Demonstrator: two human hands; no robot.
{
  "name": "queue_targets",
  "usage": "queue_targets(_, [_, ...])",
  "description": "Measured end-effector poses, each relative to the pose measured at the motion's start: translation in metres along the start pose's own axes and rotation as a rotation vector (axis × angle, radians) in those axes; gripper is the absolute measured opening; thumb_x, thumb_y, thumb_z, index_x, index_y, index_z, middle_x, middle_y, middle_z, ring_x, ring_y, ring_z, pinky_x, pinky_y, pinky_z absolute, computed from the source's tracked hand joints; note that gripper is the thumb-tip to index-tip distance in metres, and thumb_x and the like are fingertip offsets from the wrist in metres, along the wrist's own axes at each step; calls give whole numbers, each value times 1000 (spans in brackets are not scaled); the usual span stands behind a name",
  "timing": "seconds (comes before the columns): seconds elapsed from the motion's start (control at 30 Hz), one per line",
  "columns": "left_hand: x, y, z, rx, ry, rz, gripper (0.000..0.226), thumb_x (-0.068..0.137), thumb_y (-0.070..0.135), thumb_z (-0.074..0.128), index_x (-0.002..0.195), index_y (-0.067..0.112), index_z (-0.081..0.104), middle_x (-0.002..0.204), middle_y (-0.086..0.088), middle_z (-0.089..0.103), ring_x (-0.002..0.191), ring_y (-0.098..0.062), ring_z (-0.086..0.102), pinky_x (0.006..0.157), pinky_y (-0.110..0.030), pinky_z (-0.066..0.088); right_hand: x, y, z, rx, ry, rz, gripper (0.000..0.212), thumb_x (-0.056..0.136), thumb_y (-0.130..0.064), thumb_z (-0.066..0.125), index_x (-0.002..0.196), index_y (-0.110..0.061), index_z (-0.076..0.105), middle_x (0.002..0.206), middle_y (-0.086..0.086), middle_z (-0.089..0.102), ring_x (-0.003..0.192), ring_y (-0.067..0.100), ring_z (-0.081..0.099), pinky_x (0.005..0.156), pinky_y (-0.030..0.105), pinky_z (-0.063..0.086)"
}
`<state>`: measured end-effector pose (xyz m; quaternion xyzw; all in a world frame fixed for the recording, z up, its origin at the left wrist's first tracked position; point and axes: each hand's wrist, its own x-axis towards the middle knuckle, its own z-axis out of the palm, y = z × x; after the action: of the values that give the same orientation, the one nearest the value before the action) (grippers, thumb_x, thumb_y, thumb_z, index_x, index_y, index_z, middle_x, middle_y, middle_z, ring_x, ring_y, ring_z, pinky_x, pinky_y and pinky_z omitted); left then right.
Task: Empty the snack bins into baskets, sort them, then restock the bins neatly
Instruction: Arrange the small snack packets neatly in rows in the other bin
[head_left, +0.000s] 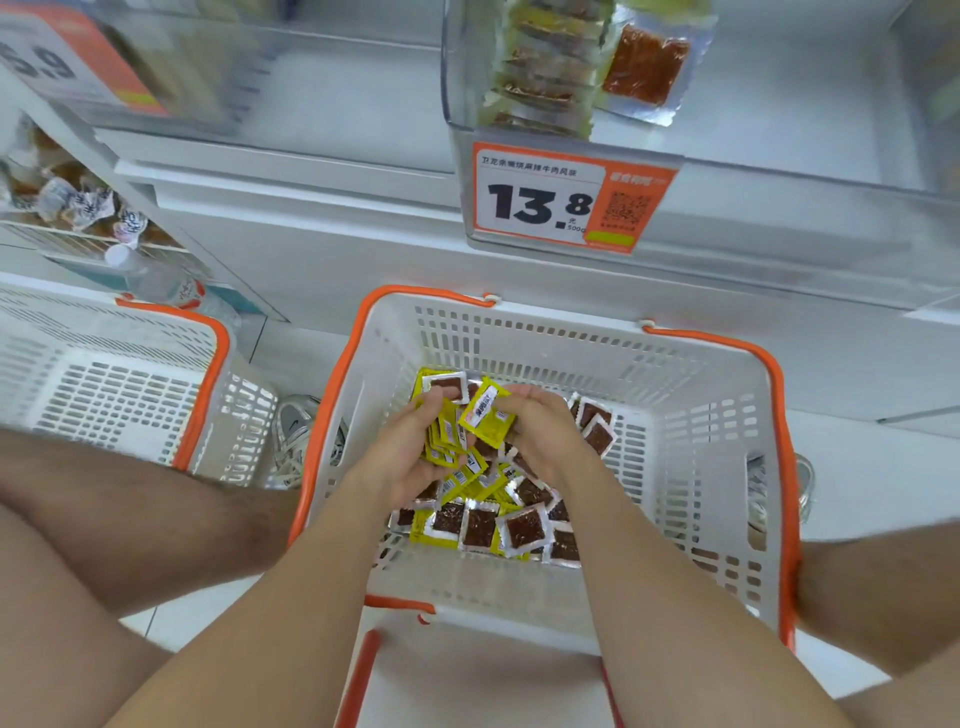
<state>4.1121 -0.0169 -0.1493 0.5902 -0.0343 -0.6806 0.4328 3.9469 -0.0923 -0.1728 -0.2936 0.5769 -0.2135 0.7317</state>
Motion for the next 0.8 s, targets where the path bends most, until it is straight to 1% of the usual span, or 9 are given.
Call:
queue_targets(0.1, [-4,5,7,-9,-71,19,37,107,46,50,136,28,62,118,-10,73,95,-27,71,78,-41,55,2,-16,2,156,-73,-30,32,95,-2,65,122,-18,72,117,14,76,104,31,74,89,45,60])
queue_targets(0.2, [-4,6,9,1,-121,98,38,106,38,55,144,33,56,129,-5,71,106,-24,70,93,-47,51,0,-20,7,336,-70,21,32,95,1,65,127,0,67,119,23,74,93,27,75,78,34,62])
queue_targets(0.27, [-5,9,12,-22,-134,139,41,105,32,57,145,36,54,133,-3,70,108,-22,70,99,-47,50,-1,-16,13,353,-18,107,37,92,-4,73,127,5,64,110,19,77,85,24,77,70,30,61])
queue_targets(0.4, [-4,18,18,-18,-134,193,46,97,41,63,143,33,57,137,-8,65,115,-27,66,104,-51,53,-1,-6,12,-27,-56,282,26,85,-30,83,99,-13,71,74,-1,64,55,9,51,51,23,37])
queue_targets(0.47, [-3,21,16,82,-156,225,48,92,45,70,137,32,62,135,-12,63,115,-27,64,106,-48,53,-3,-5,8,-82,-120,361,25,86,-36,82,92,-15,69,72,-2,61,58,9,48,54,24,37])
queue_targets(0.57, [3,20,10,211,-104,277,37,91,25,81,126,28,67,114,-8,69,105,-28,65,93,-46,55,-7,-9,4,-137,-211,372,29,86,-41,83,94,-16,72,78,-2,69,68,13,56,63,26,45])
queue_targets(0.67, [10,17,3,284,108,351,31,81,26,77,111,33,70,111,-13,71,99,-37,66,88,-60,55,2,7,8,-269,-73,213,33,94,-36,76,98,-4,77,84,13,77,75,25,70,66,32,53])
queue_targets(0.73, [12,17,-1,236,205,376,27,79,28,75,105,31,71,105,-15,71,90,-37,67,84,-63,56,15,27,10,-575,118,-36,35,94,-29,70,93,6,74,82,25,72,76,39,71,69,38,57])
queue_targets(0.8, [13,18,-6,179,238,361,23,80,26,74,102,27,70,100,-19,69,86,-36,67,81,-69,56,14,42,13,-931,134,-171,40,89,-39,75,98,0,70,88,19,73,83,35,70,72,38,56])
